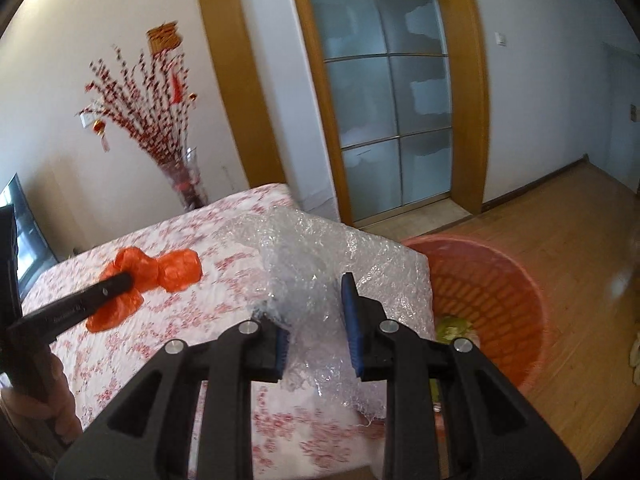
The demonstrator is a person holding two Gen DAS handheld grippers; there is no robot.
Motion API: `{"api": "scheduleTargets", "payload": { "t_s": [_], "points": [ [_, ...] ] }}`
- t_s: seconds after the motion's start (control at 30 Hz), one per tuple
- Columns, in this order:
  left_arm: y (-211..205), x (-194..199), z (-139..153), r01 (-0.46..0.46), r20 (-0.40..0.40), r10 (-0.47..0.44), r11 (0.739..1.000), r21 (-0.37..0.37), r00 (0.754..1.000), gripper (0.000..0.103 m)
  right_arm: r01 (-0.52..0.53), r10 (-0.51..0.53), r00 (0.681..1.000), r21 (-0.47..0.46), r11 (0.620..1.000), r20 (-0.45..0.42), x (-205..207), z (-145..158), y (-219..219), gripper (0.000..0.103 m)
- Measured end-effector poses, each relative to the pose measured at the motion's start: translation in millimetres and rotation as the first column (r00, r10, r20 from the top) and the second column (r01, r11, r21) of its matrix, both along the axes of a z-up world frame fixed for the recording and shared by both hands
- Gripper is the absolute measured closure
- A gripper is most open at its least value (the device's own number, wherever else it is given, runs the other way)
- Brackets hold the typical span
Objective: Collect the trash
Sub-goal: 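Carry both bags over the orange basket and open both tools to drop them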
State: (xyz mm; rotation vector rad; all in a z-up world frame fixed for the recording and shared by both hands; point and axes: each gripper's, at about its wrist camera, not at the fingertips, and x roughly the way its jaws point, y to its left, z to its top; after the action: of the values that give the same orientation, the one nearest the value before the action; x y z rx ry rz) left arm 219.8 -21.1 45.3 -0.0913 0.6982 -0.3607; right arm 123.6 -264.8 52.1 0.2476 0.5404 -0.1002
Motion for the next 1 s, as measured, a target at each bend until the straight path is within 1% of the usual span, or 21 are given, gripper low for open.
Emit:
{"api": "scheduleTargets", "payload": {
  "t_s": [0.2, 0.43, 0.67, 0.83, 0.93, 0.97, 1.0],
  "points": [
    [-40, -2, -4, 0.055, -0.003, -0.055, 0.998, 0.015, 0.998, 0.078, 0.065, -0.065, 0.998, 0.003, 0.998, 0.004, -10, -3, -30, 0.079],
    [-80, 1, -11, 0.107, -0.009, -0.107, 0.994, 0.014, 0.994, 0.078, 0.151, -0.151, 0.988, -0.002, 0.989, -0.021, -11, -18, -64, 0.079],
    [-124, 2, -19, 0.170, -0.029, -0.170, 0.985, -0.004, 0.985, 0.078, 0.204, -0.204, 0.979, -0.002, 0.979, -0.031, -11, -28, -87, 0.079],
    [-148, 0, -26, 0.197, -0.043, -0.198, 0.980, -0.012, 0.979, 0.078, 0.234, -0.234, 0.972, -0.002, 0.972, -0.027, -7, -31, -102, 0.079],
    [-160, 4, -31, 0.215, -0.054, -0.216, 0.976, -0.030, 0.975, 0.078, 0.247, -0.247, 0.969, 0.000, 0.969, -0.020, -4, -32, -109, 0.079],
    [-163, 5, -32, 0.223, -0.056, -0.224, 0.974, -0.035, 0.973, 0.077, 0.254, -0.254, 0.967, 0.003, 0.967, -0.017, -1, -32, -112, 0.078],
    [-168, 8, -35, 0.228, -0.063, -0.230, 0.973, -0.035, 0.971, 0.076, 0.263, -0.262, 0.965, 0.008, 0.965, -0.014, 4, -33, -115, 0.076]
  ]
}}
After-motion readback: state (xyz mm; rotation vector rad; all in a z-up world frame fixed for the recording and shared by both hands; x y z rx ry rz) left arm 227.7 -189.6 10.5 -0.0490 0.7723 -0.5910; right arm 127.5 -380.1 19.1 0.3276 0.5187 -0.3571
